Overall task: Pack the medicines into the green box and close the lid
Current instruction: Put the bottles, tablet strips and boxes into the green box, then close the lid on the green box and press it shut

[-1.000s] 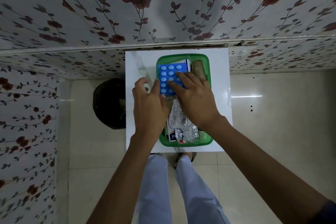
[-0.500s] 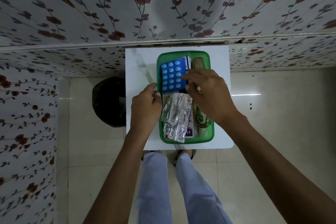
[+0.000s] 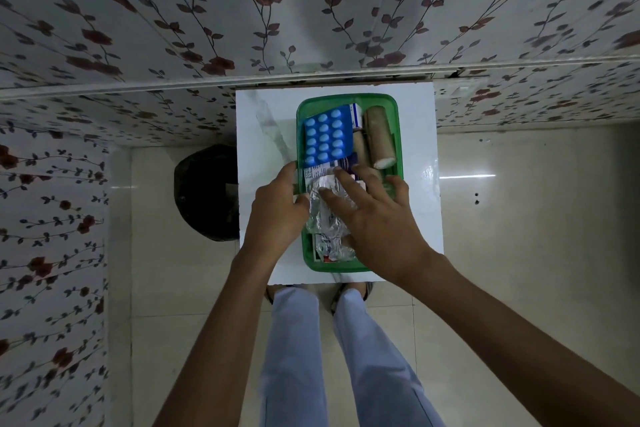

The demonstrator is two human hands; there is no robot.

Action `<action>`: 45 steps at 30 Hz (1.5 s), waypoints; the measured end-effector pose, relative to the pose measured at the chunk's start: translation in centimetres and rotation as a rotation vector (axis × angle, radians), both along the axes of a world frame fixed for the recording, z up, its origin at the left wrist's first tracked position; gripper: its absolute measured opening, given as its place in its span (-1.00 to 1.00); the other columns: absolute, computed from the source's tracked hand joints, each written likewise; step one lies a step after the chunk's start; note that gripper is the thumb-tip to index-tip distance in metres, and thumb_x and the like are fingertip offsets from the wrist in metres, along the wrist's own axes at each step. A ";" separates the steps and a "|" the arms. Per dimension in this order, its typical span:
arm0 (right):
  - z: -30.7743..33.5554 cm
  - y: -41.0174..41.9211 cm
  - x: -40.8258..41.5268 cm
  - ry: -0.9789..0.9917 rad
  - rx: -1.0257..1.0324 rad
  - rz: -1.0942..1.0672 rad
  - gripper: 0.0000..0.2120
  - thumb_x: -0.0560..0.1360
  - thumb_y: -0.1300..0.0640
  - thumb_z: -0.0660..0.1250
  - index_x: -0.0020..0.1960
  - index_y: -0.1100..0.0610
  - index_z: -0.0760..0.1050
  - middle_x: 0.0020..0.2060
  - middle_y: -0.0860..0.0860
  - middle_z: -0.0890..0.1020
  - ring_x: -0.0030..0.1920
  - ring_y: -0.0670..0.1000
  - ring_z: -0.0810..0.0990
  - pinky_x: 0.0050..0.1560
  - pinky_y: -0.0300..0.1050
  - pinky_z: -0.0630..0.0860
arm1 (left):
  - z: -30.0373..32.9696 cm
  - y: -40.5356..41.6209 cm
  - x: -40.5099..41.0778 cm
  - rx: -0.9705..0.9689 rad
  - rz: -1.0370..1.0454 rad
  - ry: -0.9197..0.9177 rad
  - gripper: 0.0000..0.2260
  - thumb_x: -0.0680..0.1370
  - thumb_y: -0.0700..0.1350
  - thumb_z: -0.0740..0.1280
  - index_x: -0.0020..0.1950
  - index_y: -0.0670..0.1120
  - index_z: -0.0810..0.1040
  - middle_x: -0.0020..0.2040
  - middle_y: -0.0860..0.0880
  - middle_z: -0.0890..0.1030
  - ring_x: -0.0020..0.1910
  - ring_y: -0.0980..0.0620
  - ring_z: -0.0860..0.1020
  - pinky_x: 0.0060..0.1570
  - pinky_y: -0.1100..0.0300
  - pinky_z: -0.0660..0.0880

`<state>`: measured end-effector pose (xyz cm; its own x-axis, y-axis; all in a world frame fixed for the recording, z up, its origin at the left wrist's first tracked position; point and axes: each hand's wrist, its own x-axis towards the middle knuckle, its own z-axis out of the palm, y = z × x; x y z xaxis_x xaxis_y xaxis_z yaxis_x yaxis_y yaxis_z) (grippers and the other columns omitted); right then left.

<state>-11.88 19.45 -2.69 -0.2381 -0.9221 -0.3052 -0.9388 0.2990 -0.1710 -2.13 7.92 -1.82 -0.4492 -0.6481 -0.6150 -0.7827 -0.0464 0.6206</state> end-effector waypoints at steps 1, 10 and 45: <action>0.2 0.1 -0.2 -0.022 -0.039 -0.006 -0.28 0.07 0.06 0.56 0.22 0.01 0.49 0.28 0.10 0.53 0.28 0.21 0.48 0.14 0.30 0.39 | -0.1 0.0 0.0 0.007 -0.013 0.000 -0.53 0.51 -0.22 0.23 0.40 0.02 0.30 0.15 -0.19 0.60 0.06 -0.17 0.60 0.01 -0.14 0.58; 2.8 1.4 -5.2 -0.528 -0.491 -0.933 -0.76 0.47 0.24 0.27 0.04 -0.04 0.56 -0.03 -0.11 0.59 -0.07 -0.11 0.53 -0.12 -0.42 0.41 | 0.7 -0.5 0.8 0.195 0.186 0.124 -0.55 0.46 -0.39 0.19 0.29 -0.05 0.47 -0.13 -0.22 0.67 -0.25 -0.13 0.63 -0.22 -0.09 0.63; 5.5 -0.8 -1.8 -0.170 -0.265 -0.607 -0.53 0.40 -0.01 0.29 0.26 0.08 0.29 -0.04 0.07 0.60 -0.11 0.14 0.58 -0.25 -0.04 0.52 | -0.8 -0.2 1.4 0.283 0.314 0.248 -0.55 0.49 -0.40 0.22 0.33 -0.07 0.44 -0.11 -0.18 0.65 -0.32 0.03 0.62 -0.26 -0.01 0.63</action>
<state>-13.67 18.67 2.86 -0.7055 -0.6889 -0.1666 -0.5713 0.6918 -0.4417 -0.74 7.70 -2.59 -0.4142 -0.5984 -0.6858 -0.5340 -0.4504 0.7155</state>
